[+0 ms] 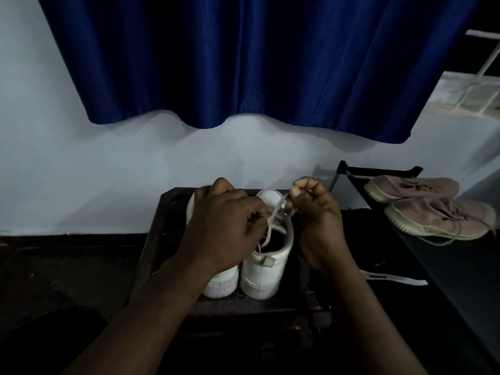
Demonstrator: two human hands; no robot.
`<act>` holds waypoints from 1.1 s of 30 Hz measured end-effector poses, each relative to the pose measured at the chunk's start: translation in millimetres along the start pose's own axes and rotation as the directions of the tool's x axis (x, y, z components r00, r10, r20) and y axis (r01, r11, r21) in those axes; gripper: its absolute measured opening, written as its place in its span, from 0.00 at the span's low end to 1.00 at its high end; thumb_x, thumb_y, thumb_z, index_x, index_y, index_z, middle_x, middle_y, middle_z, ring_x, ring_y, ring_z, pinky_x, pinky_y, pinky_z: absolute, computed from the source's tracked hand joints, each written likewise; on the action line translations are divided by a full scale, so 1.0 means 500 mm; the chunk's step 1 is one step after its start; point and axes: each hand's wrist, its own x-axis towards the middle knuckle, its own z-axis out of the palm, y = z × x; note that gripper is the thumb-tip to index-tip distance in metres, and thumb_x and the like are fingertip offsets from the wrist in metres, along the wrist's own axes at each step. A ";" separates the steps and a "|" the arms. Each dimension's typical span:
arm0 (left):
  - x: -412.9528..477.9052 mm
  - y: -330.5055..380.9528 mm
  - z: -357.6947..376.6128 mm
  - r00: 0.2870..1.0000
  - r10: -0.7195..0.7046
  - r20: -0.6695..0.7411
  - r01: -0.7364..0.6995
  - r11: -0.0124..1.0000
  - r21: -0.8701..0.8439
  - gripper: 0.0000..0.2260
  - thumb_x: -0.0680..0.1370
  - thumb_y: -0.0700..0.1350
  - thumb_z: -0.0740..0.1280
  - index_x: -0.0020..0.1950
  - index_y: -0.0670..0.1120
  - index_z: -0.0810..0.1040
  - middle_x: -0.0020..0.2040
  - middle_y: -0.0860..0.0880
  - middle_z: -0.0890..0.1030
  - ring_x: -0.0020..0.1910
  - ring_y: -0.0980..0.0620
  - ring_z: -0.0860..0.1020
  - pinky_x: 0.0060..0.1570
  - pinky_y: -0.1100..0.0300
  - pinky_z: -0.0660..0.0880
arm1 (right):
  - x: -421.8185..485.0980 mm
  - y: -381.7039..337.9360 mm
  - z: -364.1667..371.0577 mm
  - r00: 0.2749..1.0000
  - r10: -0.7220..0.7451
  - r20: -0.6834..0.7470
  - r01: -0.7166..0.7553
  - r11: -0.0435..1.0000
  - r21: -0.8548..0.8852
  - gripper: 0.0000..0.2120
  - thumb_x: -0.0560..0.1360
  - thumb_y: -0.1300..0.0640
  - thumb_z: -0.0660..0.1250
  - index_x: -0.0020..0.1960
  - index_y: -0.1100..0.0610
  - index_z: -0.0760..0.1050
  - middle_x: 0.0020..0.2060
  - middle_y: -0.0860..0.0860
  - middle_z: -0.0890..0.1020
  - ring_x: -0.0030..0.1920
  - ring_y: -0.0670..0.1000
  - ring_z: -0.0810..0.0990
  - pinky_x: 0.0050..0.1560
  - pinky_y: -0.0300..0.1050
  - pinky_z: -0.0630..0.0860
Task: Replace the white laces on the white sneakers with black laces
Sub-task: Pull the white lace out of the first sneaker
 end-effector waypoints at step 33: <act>0.082 0.037 -0.016 0.877 -0.480 0.019 0.320 0.555 -0.768 0.13 0.80 0.50 0.71 0.37 0.48 0.83 0.30 0.51 0.79 0.31 0.58 0.75 0.35 0.67 0.73 | 0.027 -0.025 -0.026 0.997 -0.070 -0.029 0.071 0.997 0.034 0.11 0.78 0.58 0.68 0.59 0.59 0.79 0.36 0.51 0.79 0.29 0.43 0.67 0.35 0.40 0.66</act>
